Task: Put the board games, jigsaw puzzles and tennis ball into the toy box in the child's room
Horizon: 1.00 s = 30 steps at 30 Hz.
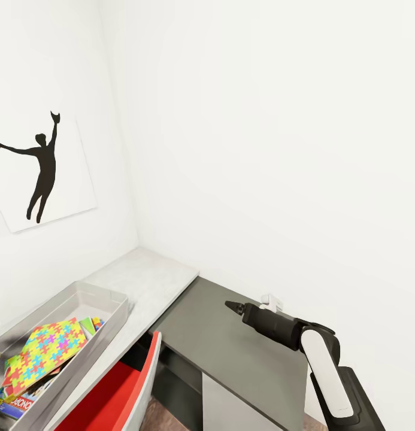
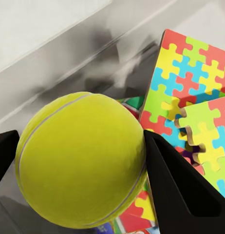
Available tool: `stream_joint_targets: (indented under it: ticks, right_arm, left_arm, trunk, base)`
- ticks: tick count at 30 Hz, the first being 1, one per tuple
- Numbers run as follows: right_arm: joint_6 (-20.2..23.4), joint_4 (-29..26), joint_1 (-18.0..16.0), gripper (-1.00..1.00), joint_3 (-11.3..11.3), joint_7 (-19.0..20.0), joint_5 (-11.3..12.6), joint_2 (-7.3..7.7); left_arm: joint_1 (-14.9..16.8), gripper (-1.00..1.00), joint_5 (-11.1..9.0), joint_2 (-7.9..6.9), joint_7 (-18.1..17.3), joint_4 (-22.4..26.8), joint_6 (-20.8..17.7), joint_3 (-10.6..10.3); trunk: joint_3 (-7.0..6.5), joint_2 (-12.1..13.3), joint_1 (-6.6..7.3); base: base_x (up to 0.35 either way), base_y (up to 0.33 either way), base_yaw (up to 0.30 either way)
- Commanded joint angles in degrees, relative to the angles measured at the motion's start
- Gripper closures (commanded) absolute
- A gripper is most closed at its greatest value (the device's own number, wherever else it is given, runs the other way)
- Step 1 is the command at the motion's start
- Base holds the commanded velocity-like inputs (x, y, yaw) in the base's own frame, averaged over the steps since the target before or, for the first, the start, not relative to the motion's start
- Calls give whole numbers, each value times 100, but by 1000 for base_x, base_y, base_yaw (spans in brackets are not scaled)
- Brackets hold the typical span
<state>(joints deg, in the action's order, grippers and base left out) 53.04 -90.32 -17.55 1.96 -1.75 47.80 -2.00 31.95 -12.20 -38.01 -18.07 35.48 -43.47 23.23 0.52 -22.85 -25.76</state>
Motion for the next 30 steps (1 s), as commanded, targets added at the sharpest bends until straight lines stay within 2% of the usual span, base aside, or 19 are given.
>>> stream_joint_targets:
  ticks: [1, 18, 19, 30]
  right_arm:
    - [22, -3, -3, -100, -3, -20, 19, -2]
    - [22, -3, -3, -100, -3, -19, 19, -2]
    - [22, -3, -3, -100, -3, -19, 19, -2]
    - [22, -3, -3, -100, -3, -20, 19, -2]
  left_arm:
    - [4, 100, 11, 9, 14, 2, -5, 22]
    - [4, 100, 7, 66, 119, 5, 32, 15]
    - [4, -100, 10, 66, 119, 4, 32, 15]
    - [4, -100, 7, 62, 90, 6, 32, 23]
  trunk:
    - [6, -7, -3]
    - [6, -7, -3]
    - [6, -7, -3]
    - [6, -7, -3]
  base:
    - [0, 0, 0]
    - [0, 0, 0]
    - [0, 0, 0]
    - [0, 0, 0]
